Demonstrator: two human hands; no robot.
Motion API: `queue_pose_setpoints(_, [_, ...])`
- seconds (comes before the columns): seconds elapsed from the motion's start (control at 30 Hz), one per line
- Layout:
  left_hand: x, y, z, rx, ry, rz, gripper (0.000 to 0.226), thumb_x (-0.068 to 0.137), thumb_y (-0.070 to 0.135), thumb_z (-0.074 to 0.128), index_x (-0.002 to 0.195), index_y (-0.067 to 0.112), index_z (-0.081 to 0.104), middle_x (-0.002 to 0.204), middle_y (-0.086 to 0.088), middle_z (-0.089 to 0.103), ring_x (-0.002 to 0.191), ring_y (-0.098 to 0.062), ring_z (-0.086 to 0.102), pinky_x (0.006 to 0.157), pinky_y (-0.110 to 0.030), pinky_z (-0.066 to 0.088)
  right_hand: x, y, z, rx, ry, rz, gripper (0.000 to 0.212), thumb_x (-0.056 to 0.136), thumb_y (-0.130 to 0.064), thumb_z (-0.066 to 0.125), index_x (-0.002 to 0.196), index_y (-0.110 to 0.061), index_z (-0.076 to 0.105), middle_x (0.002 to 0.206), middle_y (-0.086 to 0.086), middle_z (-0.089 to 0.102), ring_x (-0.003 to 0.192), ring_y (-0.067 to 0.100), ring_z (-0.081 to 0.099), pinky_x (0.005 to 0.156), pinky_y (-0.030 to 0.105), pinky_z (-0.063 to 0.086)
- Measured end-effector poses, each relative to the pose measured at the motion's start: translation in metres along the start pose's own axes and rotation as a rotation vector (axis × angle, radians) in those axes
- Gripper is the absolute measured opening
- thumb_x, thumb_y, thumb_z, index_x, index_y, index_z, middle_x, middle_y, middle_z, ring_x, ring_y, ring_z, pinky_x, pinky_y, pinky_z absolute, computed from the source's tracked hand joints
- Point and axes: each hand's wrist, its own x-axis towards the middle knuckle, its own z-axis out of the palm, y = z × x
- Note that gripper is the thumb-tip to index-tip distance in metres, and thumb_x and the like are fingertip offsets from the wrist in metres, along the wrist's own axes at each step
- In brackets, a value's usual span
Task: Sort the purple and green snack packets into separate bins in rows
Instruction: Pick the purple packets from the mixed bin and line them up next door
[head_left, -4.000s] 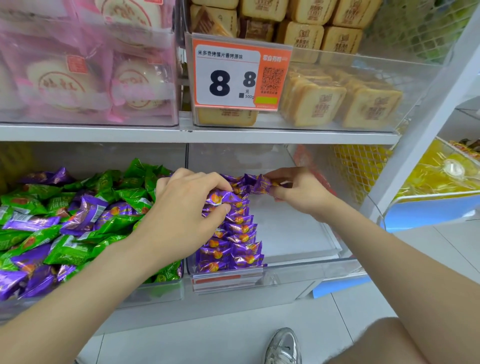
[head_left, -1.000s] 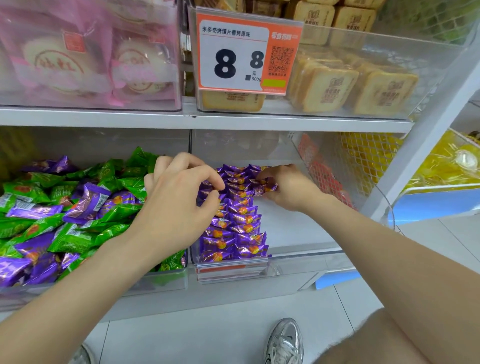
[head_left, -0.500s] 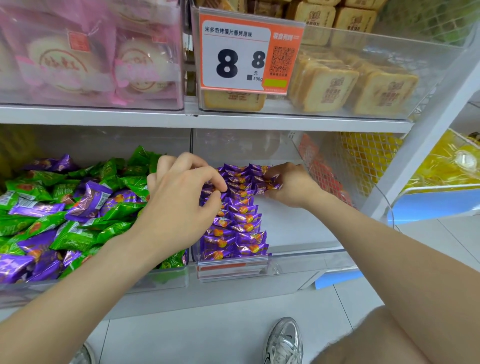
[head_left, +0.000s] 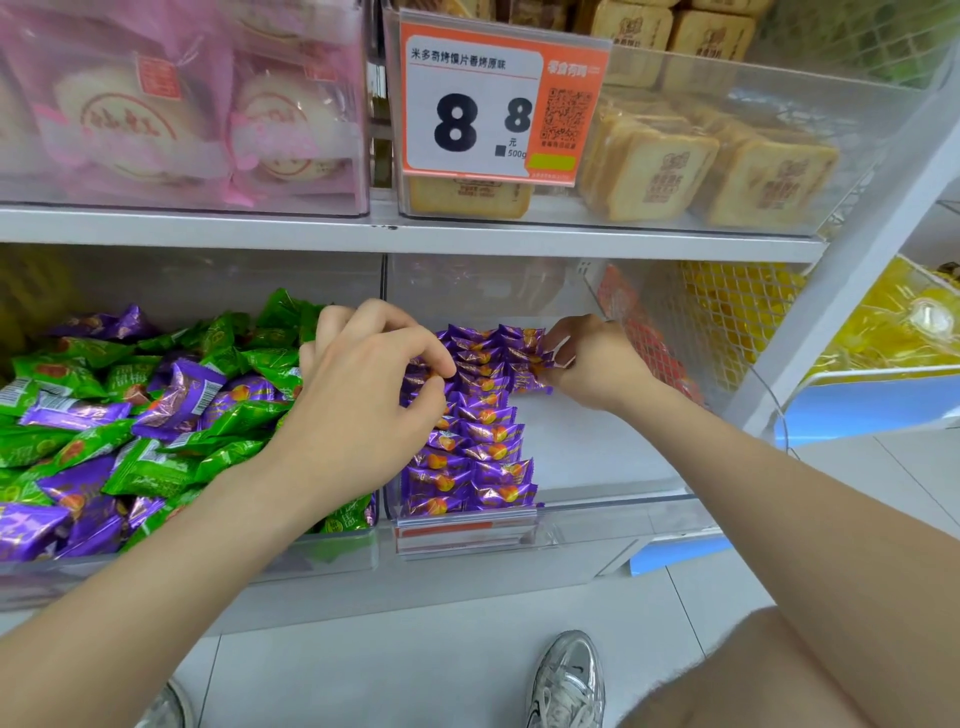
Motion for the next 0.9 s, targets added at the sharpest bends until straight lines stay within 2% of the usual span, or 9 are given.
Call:
queue_pose_setpoints(0.1, [0.0, -0.003, -0.003, -0.047, -0.005, 0.031, 0.014, 0.093, 0.027, 0.068, 0.1, 0.038, 0.073, 0.11, 0.013, 0.051, 0.117, -0.015, 0.038, 0.1, -0.043, 0.041, -0.005, -0.005, -0.001, -0.044, 0.023, -0.022, 0.032, 0.085, -0.028, 0.082, 0.112, -0.014, 0.074, 0.094, 0.0, 0.066, 0.085, 0.021, 0.067, 0.074, 0.029, 0.052])
queue_pose_setpoints(0.23, [-0.006, -0.001, -0.009, -0.073, 0.015, 0.05, 0.015, 0.093, 0.022, 0.068, 0.103, 0.033, 0.073, 0.111, 0.011, 0.052, 0.114, -0.013, 0.047, 0.095, -0.03, 0.037, -0.017, -0.021, -0.013, -0.069, 0.049, 0.03, 0.032, 0.088, -0.019, 0.072, 0.118, -0.01, 0.072, 0.113, 0.008, 0.072, 0.101, 0.031, 0.069, 0.083, 0.035, 0.055])
queue_pose_setpoints(0.33, [-0.014, -0.003, -0.022, -0.077, 0.053, 0.059, 0.013, 0.093, 0.021, 0.068, 0.101, 0.031, 0.068, 0.109, 0.013, 0.051, 0.109, -0.009, 0.049, 0.09, -0.023, 0.034, -0.034, -0.057, -0.029, 0.002, 0.037, -0.032, 0.024, 0.089, -0.011, 0.057, 0.102, -0.009, 0.076, 0.098, 0.009, 0.077, 0.088, 0.031, 0.071, 0.08, 0.037, 0.059])
queue_pose_setpoints(0.43, [-0.025, -0.01, -0.04, -0.039, 0.059, 0.037, 0.011, 0.092, 0.026, 0.066, 0.096, 0.032, 0.058, 0.1, 0.014, 0.048, 0.097, -0.008, 0.051, 0.082, -0.03, 0.038, -0.061, -0.106, -0.044, 0.163, -0.012, -0.122, 0.031, 0.09, -0.008, 0.048, 0.084, -0.021, 0.075, 0.074, 0.002, 0.075, 0.066, 0.022, 0.07, 0.067, 0.033, 0.058])
queue_pose_setpoints(0.57, [-0.03, -0.033, -0.078, 0.157, -0.084, -0.149, 0.012, 0.091, 0.033, 0.062, 0.082, 0.032, 0.056, 0.079, 0.011, 0.06, 0.08, -0.01, 0.056, 0.074, -0.038, 0.046, -0.107, -0.172, -0.045, 0.284, -0.016, -0.385, 0.027, 0.084, -0.003, 0.053, 0.082, -0.021, 0.072, 0.059, -0.015, 0.062, 0.059, 0.005, 0.059, 0.059, 0.012, 0.038])
queue_pose_setpoints(0.67, [-0.03, -0.063, -0.11, 0.284, -0.17, -0.357, 0.012, 0.091, 0.031, 0.06, 0.079, 0.029, 0.061, 0.072, 0.007, 0.066, 0.081, -0.023, 0.064, 0.076, -0.039, 0.053, -0.118, -0.204, -0.022, 0.15, -0.069, -0.637, 0.026, 0.084, -0.003, 0.057, 0.097, -0.02, 0.072, 0.087, -0.008, 0.066, 0.082, 0.01, 0.062, 0.077, 0.029, 0.05])
queue_pose_setpoints(0.73, [-0.031, -0.086, -0.121, 0.355, -0.174, -0.395, 0.008, 0.087, 0.022, 0.064, 0.089, 0.03, 0.061, 0.087, 0.004, 0.066, 0.092, -0.027, 0.065, 0.083, -0.041, 0.054, -0.112, -0.216, -0.003, 0.04, -0.112, -0.704, 0.03, 0.089, -0.005, 0.057, 0.111, -0.02, 0.07, 0.101, 0.002, 0.068, 0.097, 0.024, 0.065, 0.085, 0.042, 0.055])
queue_pose_setpoints(0.83, [-0.028, -0.107, -0.125, 0.349, -0.27, -0.325, 0.048, 0.085, 0.016, 0.074, 0.128, 0.026, 0.055, 0.114, -0.003, 0.053, 0.109, -0.028, 0.06, 0.096, -0.041, 0.05, -0.098, -0.232, 0.013, -0.006, -0.095, -0.693, 0.03, 0.094, -0.009, 0.058, 0.121, -0.019, 0.067, 0.109, 0.005, 0.069, 0.105, 0.028, 0.064, 0.089, 0.047, 0.055])
queue_pose_setpoints(0.9, [-0.026, -0.111, -0.122, 0.33, -0.333, -0.261, 0.063, 0.086, 0.017, 0.077, 0.142, 0.027, 0.05, 0.12, -0.001, 0.049, 0.117, -0.027, 0.057, 0.1, -0.037, 0.047, -0.087, -0.244, 0.019, -0.009, -0.021, -0.696, 0.024, 0.097, -0.013, 0.059, 0.118, -0.017, 0.067, 0.106, 0.005, 0.068, 0.102, 0.028, 0.064, 0.087, 0.046, 0.054])
